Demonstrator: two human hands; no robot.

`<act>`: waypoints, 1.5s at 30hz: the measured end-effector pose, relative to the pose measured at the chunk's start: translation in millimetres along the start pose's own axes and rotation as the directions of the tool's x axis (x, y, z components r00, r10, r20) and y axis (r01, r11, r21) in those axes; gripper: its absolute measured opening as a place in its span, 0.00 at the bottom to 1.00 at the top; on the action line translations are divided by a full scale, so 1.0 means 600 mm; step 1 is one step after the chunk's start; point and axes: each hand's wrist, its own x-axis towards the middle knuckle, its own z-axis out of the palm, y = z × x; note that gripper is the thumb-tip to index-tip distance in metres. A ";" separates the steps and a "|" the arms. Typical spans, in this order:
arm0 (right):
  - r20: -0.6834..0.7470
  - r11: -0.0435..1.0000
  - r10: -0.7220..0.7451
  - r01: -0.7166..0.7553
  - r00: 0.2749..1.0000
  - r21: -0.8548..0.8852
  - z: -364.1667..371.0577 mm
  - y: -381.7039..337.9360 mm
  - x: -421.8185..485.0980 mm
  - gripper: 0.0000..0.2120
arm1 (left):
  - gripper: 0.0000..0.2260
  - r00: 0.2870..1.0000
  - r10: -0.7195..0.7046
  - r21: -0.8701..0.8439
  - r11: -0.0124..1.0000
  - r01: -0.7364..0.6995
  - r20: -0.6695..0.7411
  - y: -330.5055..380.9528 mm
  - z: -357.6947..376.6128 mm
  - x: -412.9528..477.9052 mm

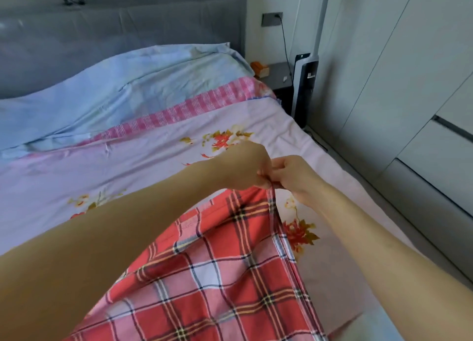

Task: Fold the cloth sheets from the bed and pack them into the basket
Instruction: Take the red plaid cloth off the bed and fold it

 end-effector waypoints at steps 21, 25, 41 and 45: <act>-0.073 0.946 -0.212 0.185 0.975 -0.267 0.019 0.088 -0.112 0.08 | 0.07 0.967 -0.237 -0.492 0.856 0.162 -0.094 -0.033 0.024 -0.004; -0.181 0.971 -0.183 0.149 0.966 -0.186 0.042 0.129 -0.134 0.10 | 0.05 0.976 -0.204 -0.578 0.807 0.124 -0.076 -0.030 0.017 -0.021; -0.281 0.954 -0.150 0.064 0.948 -0.293 0.018 0.211 -0.221 0.11 | 0.12 0.966 -0.256 -0.387 0.894 0.226 -0.027 0.001 -0.005 -0.069; -0.208 0.966 -0.064 0.009 0.976 -0.258 0.017 0.244 -0.242 0.14 | 0.05 0.934 -0.245 -0.341 0.881 0.327 0.261 0.048 0.011 -0.098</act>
